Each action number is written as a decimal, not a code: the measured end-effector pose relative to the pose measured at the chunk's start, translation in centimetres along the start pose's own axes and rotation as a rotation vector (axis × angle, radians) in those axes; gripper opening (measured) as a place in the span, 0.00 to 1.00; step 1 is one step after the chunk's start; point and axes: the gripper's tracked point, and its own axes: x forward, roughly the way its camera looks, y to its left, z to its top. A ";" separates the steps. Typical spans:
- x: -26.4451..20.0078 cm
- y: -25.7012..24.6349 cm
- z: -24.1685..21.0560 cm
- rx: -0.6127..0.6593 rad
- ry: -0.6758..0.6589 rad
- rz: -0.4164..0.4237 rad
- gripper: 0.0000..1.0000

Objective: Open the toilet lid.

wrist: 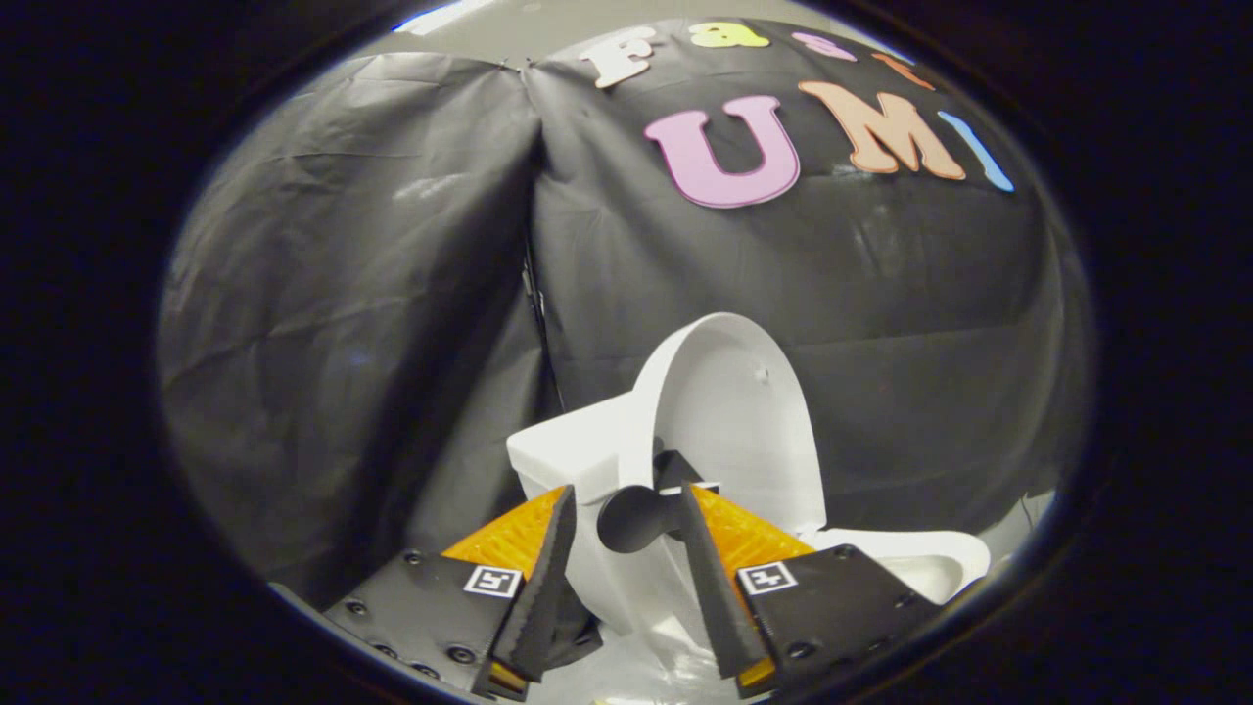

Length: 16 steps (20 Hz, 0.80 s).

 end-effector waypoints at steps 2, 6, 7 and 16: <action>-1.2 -0.9 2.0 -0.009 -0.038 -0.002 0.71; -4.3 -4.3 6.0 -0.047 -0.132 -0.062 0.71; -4.9 -4.8 7.0 -0.053 -0.156 -0.064 0.70; -12.7 -11.5 11.4 -0.099 -0.284 -0.153 0.71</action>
